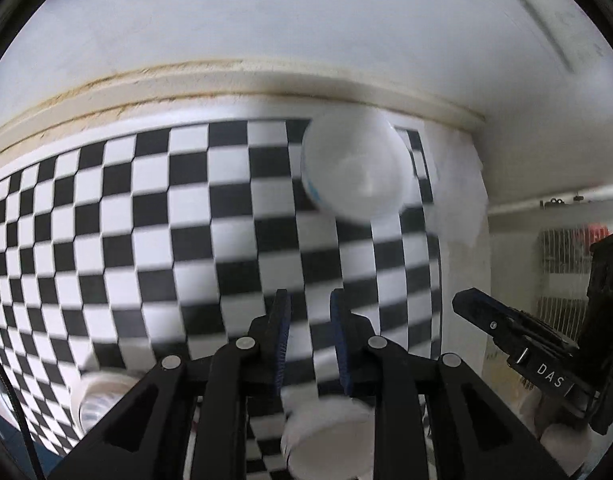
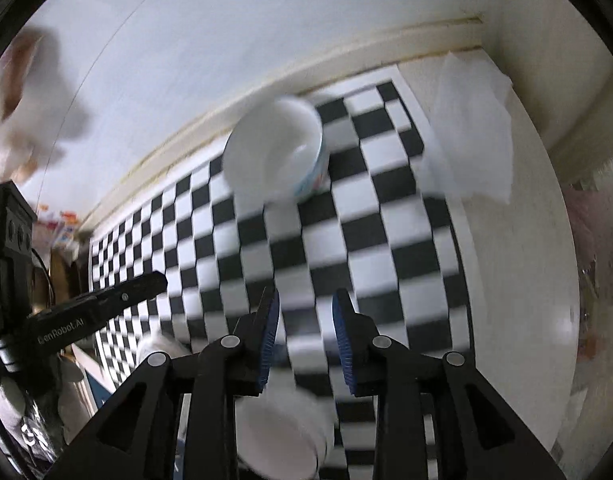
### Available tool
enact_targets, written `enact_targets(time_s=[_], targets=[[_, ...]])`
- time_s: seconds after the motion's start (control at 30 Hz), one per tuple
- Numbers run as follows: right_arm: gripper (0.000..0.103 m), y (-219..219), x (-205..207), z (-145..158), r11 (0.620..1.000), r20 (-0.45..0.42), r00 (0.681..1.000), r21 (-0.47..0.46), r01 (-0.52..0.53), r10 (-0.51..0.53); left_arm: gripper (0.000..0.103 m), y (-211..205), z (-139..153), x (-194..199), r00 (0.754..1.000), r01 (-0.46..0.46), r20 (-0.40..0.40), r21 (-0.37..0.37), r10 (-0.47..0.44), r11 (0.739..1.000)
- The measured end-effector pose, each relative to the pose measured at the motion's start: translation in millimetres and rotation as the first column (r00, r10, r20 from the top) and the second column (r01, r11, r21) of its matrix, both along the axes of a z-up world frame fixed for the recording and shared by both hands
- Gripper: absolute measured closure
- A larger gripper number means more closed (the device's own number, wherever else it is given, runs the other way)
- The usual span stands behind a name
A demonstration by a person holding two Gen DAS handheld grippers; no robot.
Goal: Organize plates and bowls
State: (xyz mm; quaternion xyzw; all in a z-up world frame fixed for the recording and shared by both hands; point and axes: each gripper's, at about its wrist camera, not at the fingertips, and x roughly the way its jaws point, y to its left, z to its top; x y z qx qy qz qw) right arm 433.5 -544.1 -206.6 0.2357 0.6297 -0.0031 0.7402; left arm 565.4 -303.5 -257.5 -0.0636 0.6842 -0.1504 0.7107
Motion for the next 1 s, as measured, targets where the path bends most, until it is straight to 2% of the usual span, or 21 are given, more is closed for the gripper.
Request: enact_targets(time_s=[0.2,0.37,0.5,0.67,0.73,1.0], targets=[[0.073,-19.3,76.9,-32.4,1.000,-0.028,0.999,0.009,0.023,-0.023,0.085,-21.5,-38.7,52.8,0.998,-0.006,-0.059,0.000,0.006,1.000],[0.073,-21.5,117.0,-66.6,0.999,-0.079,0.997,0.027,0.022,-0.020,0.085,-32.9,-72.0,74.6,0.994,-0.001,-0.110,0.002,0.002,1.000],[0.073,-20.3,134.3,-91.1,1.000,-0.118,0.993,0.017,0.014,-0.012,0.085,-37.8,-90.6,82.1,0.991,0.010,-0.132,0.016,-0.007,1.000],[0.075,-20.7,144.1,-112.9,1.000,-0.148,0.989,0.001,0.006,-0.006,0.085,-40.0,-100.3,86.4,0.992,0.020,-0.123,0.014,-0.019,1.000],[0.089,-20.5,145.9,-118.2,1.000,-0.151,0.989,-0.002,0.003,-0.003,0.088,-41.7,-99.8,86.4,0.993,0.026,-0.112,0.005,-0.026,1.000],[0.091,-10.6,143.7,-112.5,0.999,-0.124,0.992,-0.037,-0.028,0.024,0.088,-45.7,-87.7,78.6,0.997,0.053,-0.053,0.026,-0.052,0.998]])
